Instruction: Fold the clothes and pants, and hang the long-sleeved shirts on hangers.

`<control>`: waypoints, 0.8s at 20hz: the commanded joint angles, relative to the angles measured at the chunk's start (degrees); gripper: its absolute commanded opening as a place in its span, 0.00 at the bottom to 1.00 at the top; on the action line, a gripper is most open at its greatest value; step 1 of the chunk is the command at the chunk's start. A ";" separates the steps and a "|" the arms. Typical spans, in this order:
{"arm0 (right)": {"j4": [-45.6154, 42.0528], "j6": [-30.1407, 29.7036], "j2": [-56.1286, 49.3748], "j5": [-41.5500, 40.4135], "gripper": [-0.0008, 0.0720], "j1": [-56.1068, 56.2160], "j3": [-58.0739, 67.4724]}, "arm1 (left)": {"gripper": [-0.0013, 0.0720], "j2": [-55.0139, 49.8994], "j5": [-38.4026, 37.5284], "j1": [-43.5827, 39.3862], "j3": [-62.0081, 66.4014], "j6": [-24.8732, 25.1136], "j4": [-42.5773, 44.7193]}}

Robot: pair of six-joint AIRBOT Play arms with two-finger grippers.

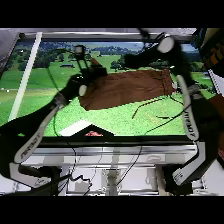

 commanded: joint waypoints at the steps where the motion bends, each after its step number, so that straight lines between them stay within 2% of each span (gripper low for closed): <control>1: -0.87 -1.33 3.54 2.78 0.05 -5.99 0.00 | 0.04 -5.92 -2.08 -4.61 2.29 2.03 0.42; 2: -0.87 -1.33 3.54 3.34 0.05 -6.64 -0.04 | 0.15 -6.82 -2.67 -5.03 2.29 1.97 0.42; 3: -0.90 -1.33 3.54 3.69 0.05 -6.99 -0.37 | 0.55 -6.99 -4.37 -5.29 2.29 1.88 0.39; 4: -1.36 -1.36 3.54 3.93 0.05 -6.97 -0.94 | 1.00 -6.62 -6.32 -5.44 2.29 1.88 0.39; 7: -2.32 -1.40 3.52 3.89 0.05 -6.93 -2.75 | 0.96 -2.16 -21.33 -4.28 2.32 1.90 0.37; 8: -2.51 -1.42 3.50 3.89 0.05 -6.95 -3.06 | 0.82 -0.20 -27.52 -2.97 2.29 2.19 0.48; 9: -3.39 -1.42 3.50 3.82 0.05 -6.97 -3.08 | 0.68 1.73 -33.90 -0.98 2.29 4.59 0.46; 11: -4.61 -1.42 3.50 3.74 0.05 -6.97 -3.08 | 0.67 3.91 -43.60 4.20 2.29 14.08 -0.39; 13: -4.90 -1.40 3.50 3.82 0.05 -6.97 -3.08 | 0.67 4.79 -52.92 11.23 2.29 22.03 -8.13; 16: -5.29 -1.42 3.50 3.93 0.05 -6.95 -3.08 | 0.68 5.51 -59.04 22.73 2.25 26.86 -24.52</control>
